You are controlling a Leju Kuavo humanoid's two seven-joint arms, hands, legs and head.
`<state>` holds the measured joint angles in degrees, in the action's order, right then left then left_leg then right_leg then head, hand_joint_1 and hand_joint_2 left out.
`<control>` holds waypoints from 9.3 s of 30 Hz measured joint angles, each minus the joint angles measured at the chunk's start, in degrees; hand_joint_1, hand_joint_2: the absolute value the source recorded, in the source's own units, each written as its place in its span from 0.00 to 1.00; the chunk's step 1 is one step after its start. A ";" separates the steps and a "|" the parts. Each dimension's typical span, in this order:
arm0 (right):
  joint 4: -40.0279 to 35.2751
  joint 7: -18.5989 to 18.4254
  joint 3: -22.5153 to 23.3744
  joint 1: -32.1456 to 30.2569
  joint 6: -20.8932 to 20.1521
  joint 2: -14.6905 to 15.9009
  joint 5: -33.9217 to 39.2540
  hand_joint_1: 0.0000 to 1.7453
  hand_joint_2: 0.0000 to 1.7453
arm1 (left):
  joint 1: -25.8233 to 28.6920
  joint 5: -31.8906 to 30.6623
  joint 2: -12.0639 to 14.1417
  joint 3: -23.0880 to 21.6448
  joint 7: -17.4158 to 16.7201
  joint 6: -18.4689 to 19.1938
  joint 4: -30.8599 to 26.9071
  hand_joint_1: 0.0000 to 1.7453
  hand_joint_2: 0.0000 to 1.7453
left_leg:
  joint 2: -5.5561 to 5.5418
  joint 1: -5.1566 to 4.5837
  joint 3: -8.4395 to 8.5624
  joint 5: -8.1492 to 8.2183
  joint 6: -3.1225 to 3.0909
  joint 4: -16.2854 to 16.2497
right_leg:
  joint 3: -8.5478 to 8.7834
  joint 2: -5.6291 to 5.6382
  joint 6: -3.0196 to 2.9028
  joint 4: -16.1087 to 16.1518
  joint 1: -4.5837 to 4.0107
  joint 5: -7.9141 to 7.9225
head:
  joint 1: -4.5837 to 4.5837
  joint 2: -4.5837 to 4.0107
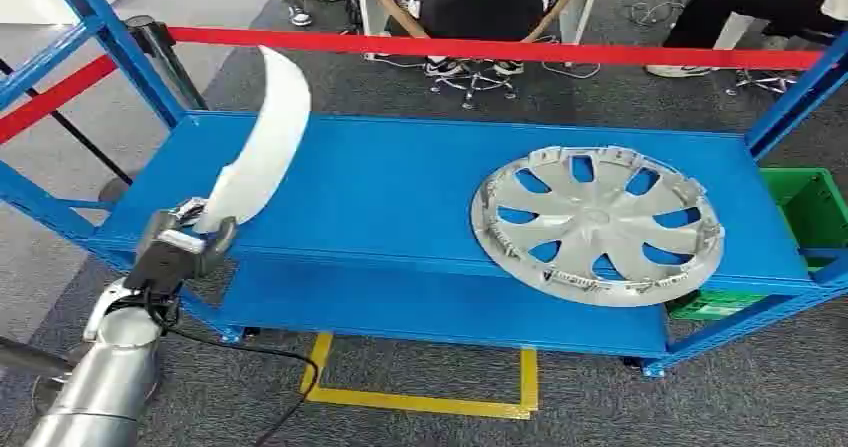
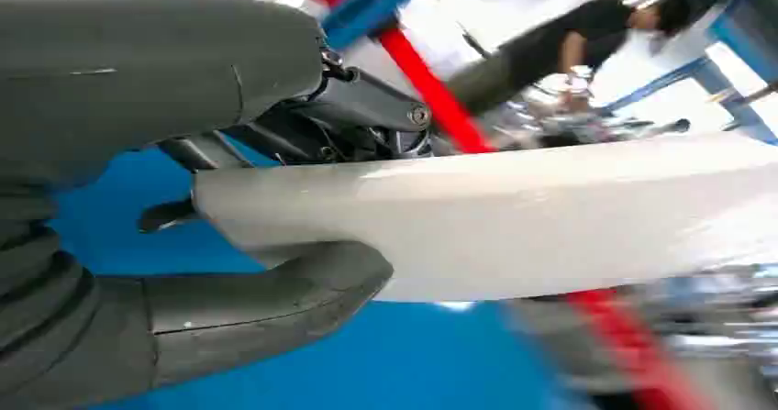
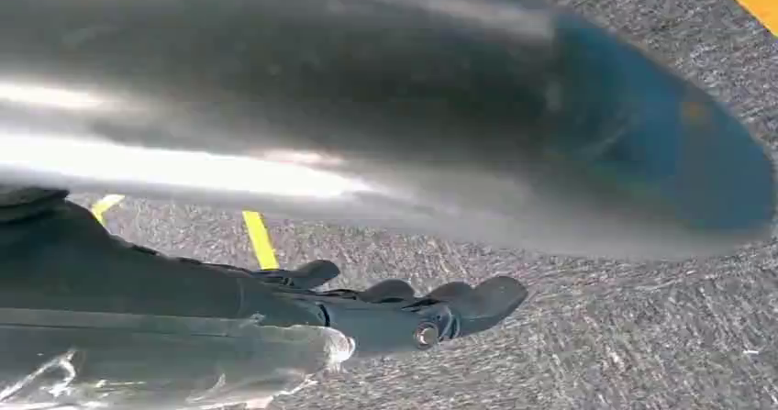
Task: Take the parts from the cabinet and place them on the table.
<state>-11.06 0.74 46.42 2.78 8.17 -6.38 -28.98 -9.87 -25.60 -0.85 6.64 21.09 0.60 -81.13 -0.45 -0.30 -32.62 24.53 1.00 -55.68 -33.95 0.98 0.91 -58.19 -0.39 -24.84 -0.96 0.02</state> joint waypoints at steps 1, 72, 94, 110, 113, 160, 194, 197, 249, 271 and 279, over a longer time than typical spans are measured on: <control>0.00 0.00 0.18 0.01 0.09 0.00 -0.11 0.00 0.00 | 0.57 5.18 -1.27 0.46 0.94 1.99 -1.57 1.00 1.00 | 0.00 -0.02 0.00 0.01 -0.01 0.00 | 0.00 0.01 0.00 0.00 0.02 0.00 | -0.02 0.00; -0.09 1.95 4.66 1.02 -1.40 -2.69 -0.85 0.00 0.00 | 16.58 7.11 -10.26 0.59 11.81 0.69 -25.89 1.00 1.00 | 0.53 0.85 -7.17 7.14 2.65 -17.71 | 0.14 -0.66 -0.46 0.92 0.97 0.57 | -0.92 0.00; -0.24 2.45 5.03 1.14 -1.46 -2.21 -1.20 0.00 0.00 | 16.82 7.27 -10.28 -0.78 11.55 1.34 -25.76 1.00 1.00 | 0.68 -0.27 -2.93 -4.12 -0.40 0.17 | 7.63 -0.55 0.77 2.15 -0.03 -5.18 | -0.35 0.00; -0.31 2.36 5.44 1.01 -1.53 -2.12 -1.77 0.00 0.00 | 16.62 8.25 -10.28 -0.72 11.74 2.02 -25.47 1.00 1.00 | 0.33 0.65 6.65 4.99 0.56 0.80 | -3.64 -0.97 1.46 0.94 0.63 5.51 | -0.70 0.00; -0.28 2.49 5.47 0.53 -1.55 -2.12 -2.03 0.00 0.00 | 16.74 8.27 -10.28 -0.72 11.72 2.53 -25.30 1.00 1.00 | 0.63 0.84 4.85 3.16 -0.99 0.67 | -5.21 -0.97 2.33 -1.40 0.92 1.39 | -0.41 0.00; -0.31 2.95 5.47 0.84 1.69 -2.21 -4.24 0.00 0.00 | 16.88 10.94 -10.96 -0.02 11.85 3.14 -24.53 1.00 1.00 | -1.13 0.79 -3.23 4.67 2.02 -6.98 | 2.57 -0.40 -0.44 1.35 0.97 -0.44 | -1.01 0.00; -0.31 3.74 5.47 0.74 2.03 -2.91 -5.66 0.00 0.00 | 17.90 13.78 -10.89 3.48 12.66 4.34 -23.87 1.00 1.00 | -0.31 0.84 -9.50 6.94 2.45 -18.24 | 2.57 -3.29 -0.45 0.75 1.02 -1.18 | -1.29 0.00; -0.31 3.74 5.47 0.98 2.01 -3.06 -5.66 0.00 0.00 | 17.88 13.78 -10.80 3.65 12.66 4.41 -23.85 1.00 1.00 | 1.20 0.84 -2.58 0.63 2.24 -6.67 | 2.76 -5.56 -0.23 0.75 1.05 -1.18 | -1.27 0.00; -0.28 4.00 7.78 1.82 5.42 -4.63 -4.04 0.00 0.00 | 12.87 13.76 -12.22 2.43 12.03 7.16 -18.10 1.00 1.00 | -7.97 0.93 -2.18 -2.09 0.62 -0.67 | 2.60 1.79 0.17 0.93 1.12 -0.90 | -1.01 0.00; -0.42 4.07 7.87 1.65 5.47 -4.57 -4.24 0.00 0.00 | 13.26 13.80 -12.68 2.21 12.18 7.40 -18.00 1.00 1.00 | -2.72 0.58 -1.81 -0.75 -1.38 -1.64 | -5.91 -1.12 1.68 -17.75 0.68 -9.50 | -0.76 0.00; -0.42 4.07 7.94 1.76 5.38 -4.57 -4.20 0.00 0.00 | 13.39 13.78 -12.64 2.28 12.18 7.40 -18.00 1.00 1.00 | -8.66 0.82 -2.54 -1.43 0.36 -1.52 | 1.06 2.99 0.27 -0.47 0.35 -0.89 | -0.72 0.00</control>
<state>-11.47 4.81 54.36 4.54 13.55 -10.95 -33.18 3.52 -11.82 -13.49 8.92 33.27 8.00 -99.12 -9.11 0.51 -35.15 23.11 1.36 -57.21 -32.89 3.97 1.18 -58.67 -0.05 -25.72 -1.68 0.02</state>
